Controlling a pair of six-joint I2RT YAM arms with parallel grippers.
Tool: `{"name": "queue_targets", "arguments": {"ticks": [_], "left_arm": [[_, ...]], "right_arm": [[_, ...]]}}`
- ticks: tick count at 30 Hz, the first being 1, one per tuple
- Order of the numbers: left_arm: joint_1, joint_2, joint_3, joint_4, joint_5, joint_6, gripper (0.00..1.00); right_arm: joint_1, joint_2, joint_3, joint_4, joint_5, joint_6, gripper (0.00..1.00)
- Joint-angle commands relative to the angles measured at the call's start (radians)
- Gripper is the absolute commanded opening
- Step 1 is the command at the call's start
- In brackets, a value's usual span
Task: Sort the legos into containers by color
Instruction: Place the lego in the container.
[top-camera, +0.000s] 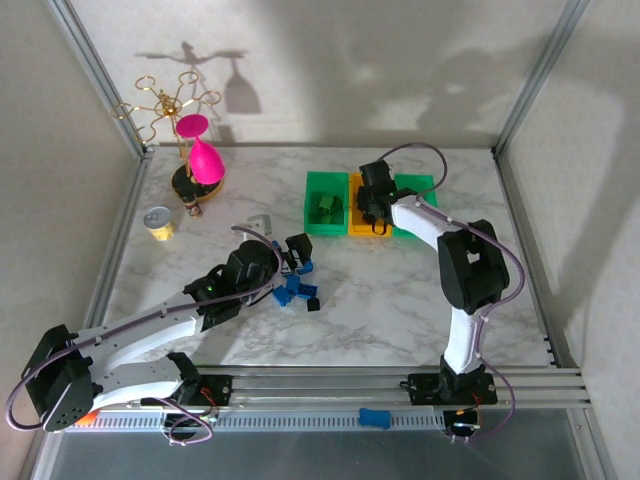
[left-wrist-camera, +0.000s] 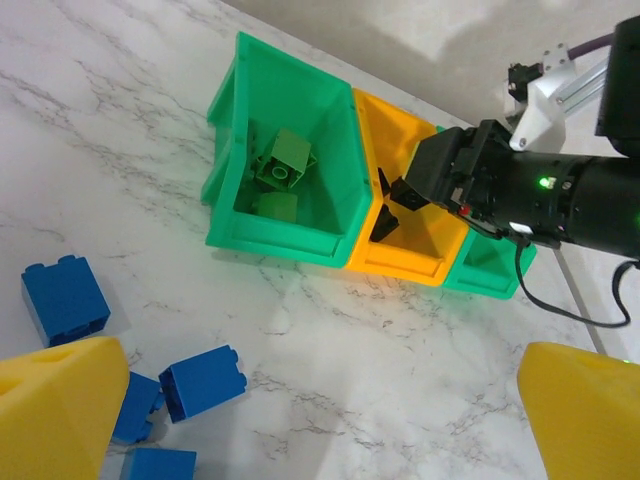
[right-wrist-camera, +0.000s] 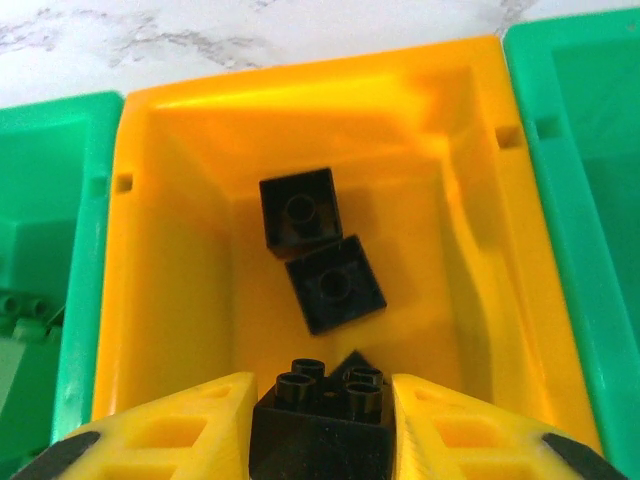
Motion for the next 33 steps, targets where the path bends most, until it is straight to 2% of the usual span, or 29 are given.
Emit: {"name": "queue_targets", "arguments": {"ticks": [1,5,8,19,25,33], "left_arm": [[0.007,0.014,0.035,0.018,0.012,0.014,1.0],[0.008,0.011,0.038,0.012,0.008,0.013,1.0],[0.008,0.002,0.036,0.01,0.003,0.013,1.0],[0.009,-0.026,0.025,0.0,0.013,0.009,1.0],[0.009,-0.079,-0.003,-0.044,-0.014,0.0,1.0],[0.009,-0.174,-0.079,-0.116,-0.053,-0.041,1.0]], "right_arm": [[-0.007,0.037,0.064,0.031,0.016,-0.04,0.38],[-0.01,0.051,0.083,0.034,0.003,-0.051,0.41],[-0.01,0.014,0.049,0.07,-0.013,-0.054,0.45],[0.01,-0.158,-0.06,0.051,-0.07,-0.028,0.5],[0.104,-0.275,-0.194,0.033,-0.081,-0.008,0.53],[0.293,-0.355,-0.335,-0.003,-0.08,0.044,0.57]]}}
